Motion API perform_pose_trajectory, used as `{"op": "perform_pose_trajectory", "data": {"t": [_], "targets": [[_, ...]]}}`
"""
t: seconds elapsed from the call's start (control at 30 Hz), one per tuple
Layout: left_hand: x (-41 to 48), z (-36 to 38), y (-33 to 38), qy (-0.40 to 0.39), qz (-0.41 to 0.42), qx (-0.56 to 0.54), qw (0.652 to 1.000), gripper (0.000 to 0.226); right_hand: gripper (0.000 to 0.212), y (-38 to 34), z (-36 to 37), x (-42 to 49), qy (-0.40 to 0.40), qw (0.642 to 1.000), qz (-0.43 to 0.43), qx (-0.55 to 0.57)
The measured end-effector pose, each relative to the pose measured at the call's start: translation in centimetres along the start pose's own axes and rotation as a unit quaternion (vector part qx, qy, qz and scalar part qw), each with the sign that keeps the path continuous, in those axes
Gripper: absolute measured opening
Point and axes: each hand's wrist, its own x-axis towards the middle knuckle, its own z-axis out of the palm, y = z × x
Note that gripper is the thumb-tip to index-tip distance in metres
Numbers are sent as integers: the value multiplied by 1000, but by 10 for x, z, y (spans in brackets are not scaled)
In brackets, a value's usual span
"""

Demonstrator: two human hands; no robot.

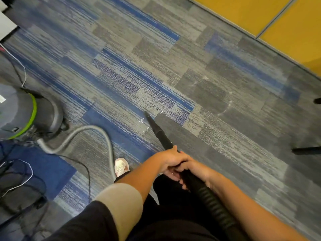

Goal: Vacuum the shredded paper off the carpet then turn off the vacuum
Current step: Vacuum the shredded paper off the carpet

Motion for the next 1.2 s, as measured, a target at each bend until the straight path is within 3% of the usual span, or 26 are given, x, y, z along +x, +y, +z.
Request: {"op": "perform_pose_trajectory", "data": {"t": [0.2, 0.33, 0.5, 0.97, 1.13, 1.2], "targets": [[4, 11, -7, -28, -18, 5, 999, 81, 35, 15, -5, -5, 12, 1000, 23, -3], [-1, -1, -13, -21, -26, 5, 999, 78, 16, 13, 6, -6, -1, 999, 42, -6], [-1, -12, -20, 13, -44, -10, 999, 62, 31, 8, 21, 3, -11, 999, 17, -35], [-3, -3, -20, -18, -41, -33, 998, 78, 27, 9, 13, -11, -1, 998, 56, -40], [-9, 4, -16, -36, -30, -46, 998, 53, 24, 10, 8, -19, 4, 996, 69, -49], [-9, 5, -13, -38, -27, -45, 998, 58, 23, 7, 6, -23, 9, 996, 69, -56]]}}
